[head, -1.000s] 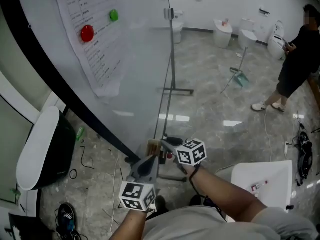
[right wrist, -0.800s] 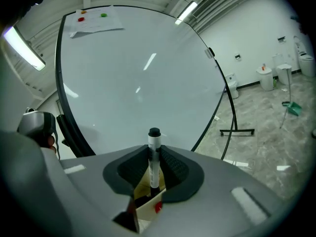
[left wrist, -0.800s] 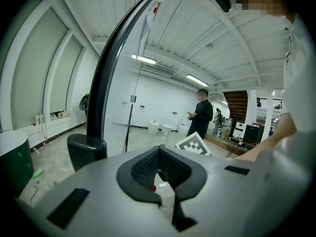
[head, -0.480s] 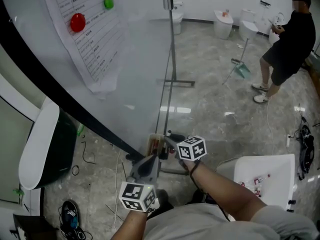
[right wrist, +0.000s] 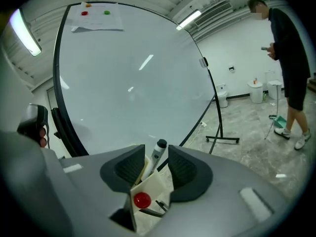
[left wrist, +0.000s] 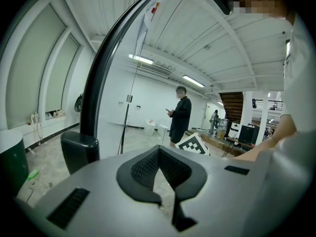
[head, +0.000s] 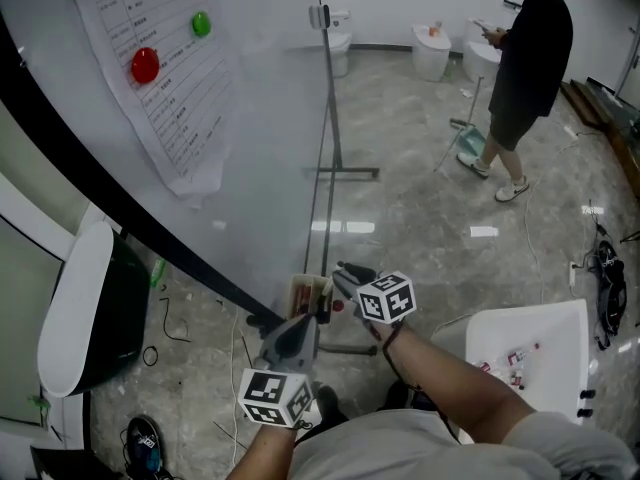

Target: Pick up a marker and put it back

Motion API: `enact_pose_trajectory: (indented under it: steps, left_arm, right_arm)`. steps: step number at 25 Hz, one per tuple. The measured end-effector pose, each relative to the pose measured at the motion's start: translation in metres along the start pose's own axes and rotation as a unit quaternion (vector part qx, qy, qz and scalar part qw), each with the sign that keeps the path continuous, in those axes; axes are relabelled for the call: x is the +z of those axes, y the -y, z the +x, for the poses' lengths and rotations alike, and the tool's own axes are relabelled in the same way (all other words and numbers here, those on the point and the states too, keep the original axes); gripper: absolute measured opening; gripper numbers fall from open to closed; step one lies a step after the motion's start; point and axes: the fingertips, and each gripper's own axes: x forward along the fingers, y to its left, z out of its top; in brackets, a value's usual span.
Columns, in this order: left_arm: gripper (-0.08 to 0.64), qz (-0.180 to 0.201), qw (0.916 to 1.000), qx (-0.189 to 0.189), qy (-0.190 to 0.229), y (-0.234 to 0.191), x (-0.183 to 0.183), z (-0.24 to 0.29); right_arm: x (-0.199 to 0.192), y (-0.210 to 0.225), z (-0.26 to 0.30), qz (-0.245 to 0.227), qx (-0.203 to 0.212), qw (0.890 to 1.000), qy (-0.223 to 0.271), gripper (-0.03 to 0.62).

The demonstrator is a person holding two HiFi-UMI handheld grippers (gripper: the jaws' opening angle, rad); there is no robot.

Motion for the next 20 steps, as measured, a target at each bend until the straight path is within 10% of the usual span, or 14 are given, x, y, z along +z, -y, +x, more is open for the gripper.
enact_pose_trajectory:
  steps: [20]
  left_arm:
    - [0.002,0.054,0.9943,-0.076,0.051,0.057,0.073,0.048]
  right_arm:
    - [0.124,-0.031,-0.157,-0.134,-0.059,0.981,0.126,0.019]
